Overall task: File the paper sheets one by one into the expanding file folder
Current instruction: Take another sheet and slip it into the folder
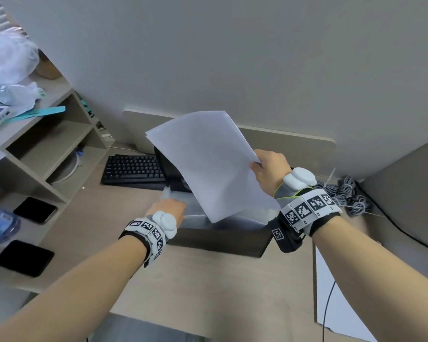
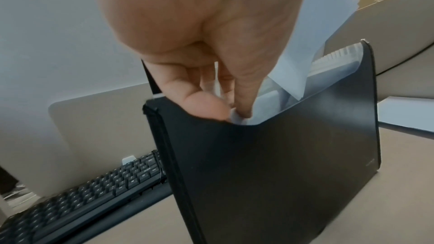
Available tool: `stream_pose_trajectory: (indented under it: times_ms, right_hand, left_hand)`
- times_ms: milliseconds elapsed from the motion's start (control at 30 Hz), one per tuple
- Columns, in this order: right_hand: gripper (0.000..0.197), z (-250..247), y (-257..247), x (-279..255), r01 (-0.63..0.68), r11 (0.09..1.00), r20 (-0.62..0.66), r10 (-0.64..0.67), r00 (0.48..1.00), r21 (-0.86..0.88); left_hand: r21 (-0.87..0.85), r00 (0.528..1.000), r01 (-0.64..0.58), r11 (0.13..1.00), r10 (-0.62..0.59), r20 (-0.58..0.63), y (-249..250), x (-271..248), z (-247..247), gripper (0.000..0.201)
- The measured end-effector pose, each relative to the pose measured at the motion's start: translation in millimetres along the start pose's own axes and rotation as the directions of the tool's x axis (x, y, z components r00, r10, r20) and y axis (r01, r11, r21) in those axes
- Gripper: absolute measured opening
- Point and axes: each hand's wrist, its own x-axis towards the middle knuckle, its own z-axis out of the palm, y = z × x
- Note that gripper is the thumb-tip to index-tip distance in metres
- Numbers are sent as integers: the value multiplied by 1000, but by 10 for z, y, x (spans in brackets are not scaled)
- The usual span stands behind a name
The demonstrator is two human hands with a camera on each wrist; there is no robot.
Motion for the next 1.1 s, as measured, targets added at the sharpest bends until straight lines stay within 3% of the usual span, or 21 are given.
stream_pose_trajectory:
  times_ms: [133,367,833,1100]
  right_hand:
    - [11,-6,7,-18,-10,1000,2,10,1000,1]
    - [11,-24,55,36,-53,999,4,53,999,0]
    - [13,-22,142,160,-103,995,10,103,995,-10]
    - [11,-86,117,130,-69,997,58,70,996,-24]
  left_hand:
    - [20,999,-52,998,52,-1,42,-48,-10,32]
    - [50,985,-170,984,169,19,15,-154,19,32]
    - [45,983,-178,983,175,58,23,-283,-40,38]
    - [75,982,-182,980,178,62,37,-223,-48,34]
